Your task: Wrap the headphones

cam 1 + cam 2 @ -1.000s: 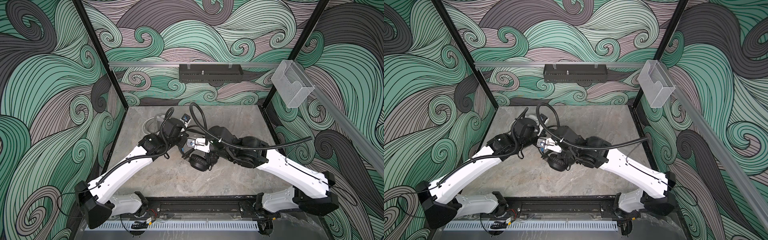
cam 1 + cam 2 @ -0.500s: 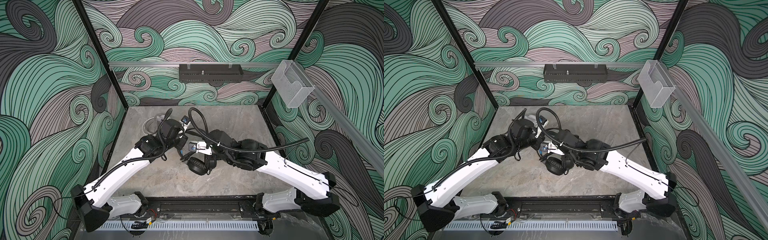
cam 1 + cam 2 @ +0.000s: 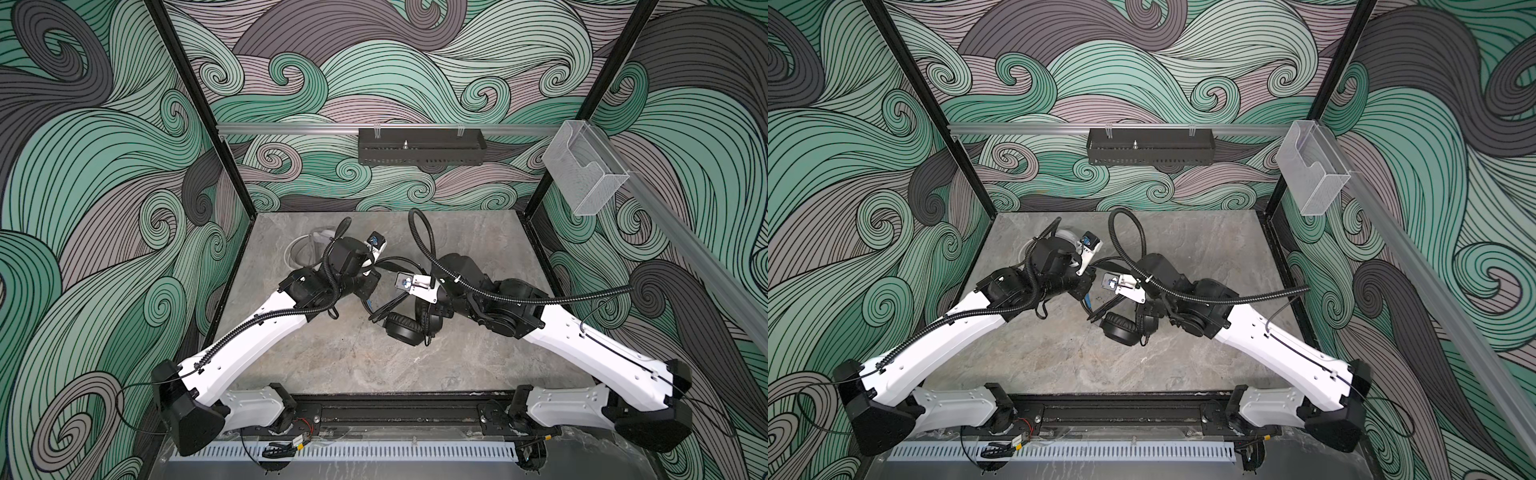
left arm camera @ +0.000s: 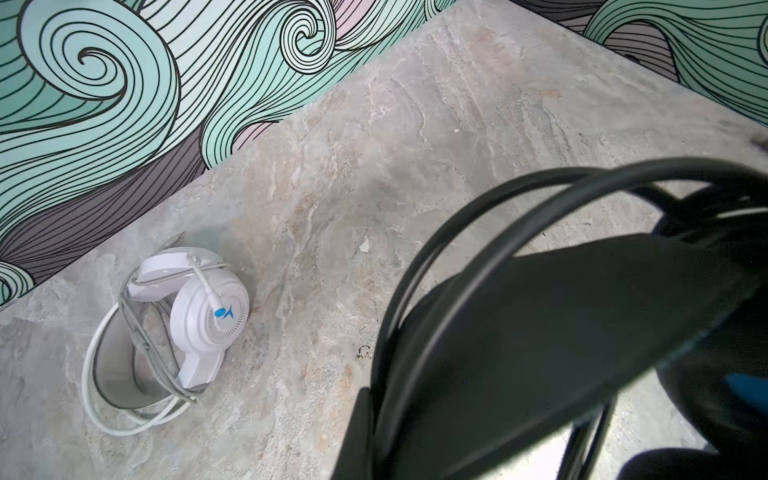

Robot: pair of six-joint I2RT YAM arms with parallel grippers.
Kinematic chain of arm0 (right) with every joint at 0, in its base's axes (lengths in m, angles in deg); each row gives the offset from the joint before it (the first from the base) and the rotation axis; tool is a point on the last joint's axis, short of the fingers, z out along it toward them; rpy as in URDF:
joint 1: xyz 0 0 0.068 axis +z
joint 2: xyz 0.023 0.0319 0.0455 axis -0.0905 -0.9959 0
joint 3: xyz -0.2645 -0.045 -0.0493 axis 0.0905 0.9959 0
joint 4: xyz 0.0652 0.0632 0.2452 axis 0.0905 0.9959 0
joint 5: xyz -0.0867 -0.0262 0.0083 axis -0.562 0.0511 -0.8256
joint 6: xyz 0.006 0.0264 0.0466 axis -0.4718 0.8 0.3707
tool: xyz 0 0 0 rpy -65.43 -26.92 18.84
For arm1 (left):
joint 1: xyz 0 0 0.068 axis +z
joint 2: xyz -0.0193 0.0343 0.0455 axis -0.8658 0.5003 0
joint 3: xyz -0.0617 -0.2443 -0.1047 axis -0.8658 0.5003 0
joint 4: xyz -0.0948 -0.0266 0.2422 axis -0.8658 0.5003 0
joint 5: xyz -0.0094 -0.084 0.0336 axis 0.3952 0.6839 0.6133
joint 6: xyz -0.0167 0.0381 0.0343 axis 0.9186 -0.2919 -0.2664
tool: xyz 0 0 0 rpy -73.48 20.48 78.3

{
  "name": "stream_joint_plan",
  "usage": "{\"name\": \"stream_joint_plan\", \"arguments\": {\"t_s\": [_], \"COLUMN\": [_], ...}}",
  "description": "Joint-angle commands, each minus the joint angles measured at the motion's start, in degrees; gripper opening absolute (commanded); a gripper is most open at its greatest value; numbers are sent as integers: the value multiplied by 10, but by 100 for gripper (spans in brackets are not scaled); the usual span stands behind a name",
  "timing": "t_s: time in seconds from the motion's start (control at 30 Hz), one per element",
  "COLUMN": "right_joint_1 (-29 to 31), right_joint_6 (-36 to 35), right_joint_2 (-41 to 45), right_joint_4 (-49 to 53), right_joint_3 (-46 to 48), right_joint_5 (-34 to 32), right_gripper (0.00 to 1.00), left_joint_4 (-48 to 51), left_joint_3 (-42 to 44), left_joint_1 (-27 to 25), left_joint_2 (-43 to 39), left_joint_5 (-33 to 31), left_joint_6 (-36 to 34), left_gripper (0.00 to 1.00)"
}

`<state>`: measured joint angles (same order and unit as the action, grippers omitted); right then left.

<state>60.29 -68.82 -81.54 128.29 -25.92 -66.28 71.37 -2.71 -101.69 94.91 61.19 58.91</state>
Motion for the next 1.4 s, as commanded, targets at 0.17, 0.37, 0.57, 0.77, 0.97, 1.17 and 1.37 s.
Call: {"name": "stream_joint_plan", "arguments": {"t_s": [0.17,0.37,0.57,0.77,0.97,1.17,1.37], "right_joint_1": [-49,-34,26,41,49,41,2], "right_joint_6": [-2,-39,-97,-87,-122,-115,-85], "right_joint_2": [37,46,40,40,42,39,38], "right_joint_4": [-8,-11,-28,-15,-15,-29,-31], "right_joint_3": [35,25,1,-54,-51,-17,9], "right_joint_5": [-35,-68,-148,-147,-168,-200,-203], "right_gripper": [2,4,4,6,7,7,8], "left_joint_4": [64,65,68,62,55,39,35], "left_joint_3": [-7,-8,-10,5,13,22,26], "left_joint_1": [1,1,1,2,2,2,3], "left_joint_2": [-9,1,27,34,23,3,-10], "left_joint_5": [22,21,6,-5,5,33,55], "left_joint_6": [-28,-29,-17,-3,0,-1,-8], "left_gripper": [0,0,0,0,0,0,0]}}
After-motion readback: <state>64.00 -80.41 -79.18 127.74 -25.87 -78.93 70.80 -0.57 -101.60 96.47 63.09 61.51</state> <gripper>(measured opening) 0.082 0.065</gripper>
